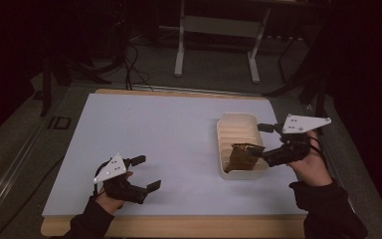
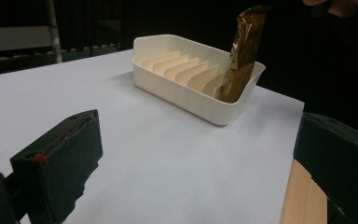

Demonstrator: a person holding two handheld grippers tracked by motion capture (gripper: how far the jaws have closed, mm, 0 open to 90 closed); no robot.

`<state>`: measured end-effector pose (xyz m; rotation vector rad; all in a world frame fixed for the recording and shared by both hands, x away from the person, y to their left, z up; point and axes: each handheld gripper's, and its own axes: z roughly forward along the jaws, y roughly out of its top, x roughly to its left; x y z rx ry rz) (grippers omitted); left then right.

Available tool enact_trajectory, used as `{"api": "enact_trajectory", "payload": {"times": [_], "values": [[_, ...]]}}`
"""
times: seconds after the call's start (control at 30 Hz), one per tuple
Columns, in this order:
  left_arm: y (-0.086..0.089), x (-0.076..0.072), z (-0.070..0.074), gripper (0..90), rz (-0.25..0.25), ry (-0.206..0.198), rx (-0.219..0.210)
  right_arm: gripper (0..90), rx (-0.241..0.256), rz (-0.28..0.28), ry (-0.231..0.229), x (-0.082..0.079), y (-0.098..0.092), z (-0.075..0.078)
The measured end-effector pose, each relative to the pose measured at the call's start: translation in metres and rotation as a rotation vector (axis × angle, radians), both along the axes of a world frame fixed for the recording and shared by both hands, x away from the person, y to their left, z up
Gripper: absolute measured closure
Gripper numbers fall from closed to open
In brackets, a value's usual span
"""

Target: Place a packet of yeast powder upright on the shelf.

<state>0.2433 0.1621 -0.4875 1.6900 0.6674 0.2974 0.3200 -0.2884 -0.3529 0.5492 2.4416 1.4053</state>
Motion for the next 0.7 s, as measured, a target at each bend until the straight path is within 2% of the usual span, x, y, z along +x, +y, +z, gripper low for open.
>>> {"api": "enact_trajectory", "payload": {"times": [0.07, 0.2, 0.37, 0.47, 0.6, 0.63, 0.7], "values": [[0.0, 0.0, 0.0, 2.2, -0.002, 0.0, -0.002, 13.6, 0.016, -0.001, -0.01, -0.004, 0.004, 0.001], [0.001, -0.001, 0.0, 2.2, 0.001, 0.003, -0.005, 13.1, 0.037, 0.003, -0.002, -0.011, 0.013, 0.002], [0.001, -0.002, 0.0, 2.2, 0.002, 0.0, -0.003, 11.3, 0.078, 0.031, 0.003, -0.023, 0.022, -0.001], [0.002, -0.002, 0.0, 2.2, 0.003, 0.0, -0.002, 11.4, 0.088, 0.049, 0.007, -0.033, 0.027, -0.004], [0.001, -0.002, 0.0, 2.2, 0.003, -0.001, -0.002, 11.3, 0.089, 0.046, 0.003, -0.041, 0.031, -0.009], [0.002, -0.002, 0.0, 2.2, 0.002, -0.003, 0.0, 11.3, 0.101, 0.041, 0.007, -0.046, 0.033, -0.013], [0.002, -0.002, 0.0, 2.2, 0.003, -0.004, -0.003, 11.3, 0.094, 0.045, 0.014, -0.049, 0.035, -0.017]]}}
